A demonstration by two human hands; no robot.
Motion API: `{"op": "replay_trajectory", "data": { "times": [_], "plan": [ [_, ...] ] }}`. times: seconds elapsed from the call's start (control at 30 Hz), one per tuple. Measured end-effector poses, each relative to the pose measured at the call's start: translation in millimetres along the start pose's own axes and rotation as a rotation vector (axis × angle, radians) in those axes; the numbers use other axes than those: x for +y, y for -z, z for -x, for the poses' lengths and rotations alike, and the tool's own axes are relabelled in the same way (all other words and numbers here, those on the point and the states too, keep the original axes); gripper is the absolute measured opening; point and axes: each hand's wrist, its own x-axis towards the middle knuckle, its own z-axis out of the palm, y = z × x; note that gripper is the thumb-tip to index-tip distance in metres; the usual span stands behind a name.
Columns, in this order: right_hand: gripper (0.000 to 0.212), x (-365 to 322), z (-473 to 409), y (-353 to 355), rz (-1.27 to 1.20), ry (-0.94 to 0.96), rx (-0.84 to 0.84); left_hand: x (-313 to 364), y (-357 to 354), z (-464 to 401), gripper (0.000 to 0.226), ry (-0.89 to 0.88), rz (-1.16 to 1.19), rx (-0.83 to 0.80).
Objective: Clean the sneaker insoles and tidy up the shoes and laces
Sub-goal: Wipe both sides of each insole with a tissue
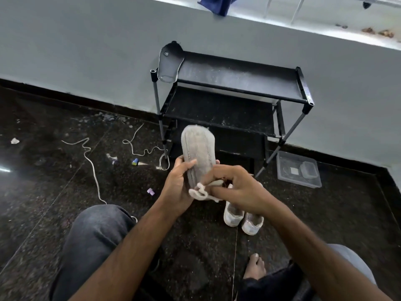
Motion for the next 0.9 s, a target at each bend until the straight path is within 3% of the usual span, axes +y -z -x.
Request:
{"op": "replay_trajectory", "data": {
  "times": [0.07,0.13,0.27,0.37,0.47,0.67,0.73,0.83,0.9],
  "plan": [
    [0.014,1,-11,1,0.097,-0.051,-0.126,1,-4,1,0.045,-0.066,-0.061,-0.029],
    [0.013,1,-18,5,0.116,-0.067,-0.128,3,-7,2,0.046,-0.087,-0.054,-0.018],
    [0.014,-2,-36,10,0.188,-0.014,0.351,4,-10,3,0.049,-0.049,-0.079,0.016],
    [0.016,2,-58,0,0.553,0.060,0.542,3,-14,6,0.060,-0.062,-0.042,0.015],
    [0.020,10,-64,-13,0.764,0.159,0.433,5,-14,6,0.065,-0.088,-0.043,0.038],
    [0.037,19,-16,-40,0.758,0.251,0.138,6,-7,5,0.071,-0.050,-0.021,0.040],
    [0.036,18,2,-35,0.758,0.276,0.004,5,-8,6,0.066,-0.026,-0.040,0.024],
    [0.031,3,18,-12,0.743,0.296,-0.332,5,-11,6,0.039,-0.040,-0.024,0.021],
    [0.026,-7,14,7,0.571,0.215,-0.304,6,-13,6,0.030,-0.094,-0.022,0.008]
  ]
}}
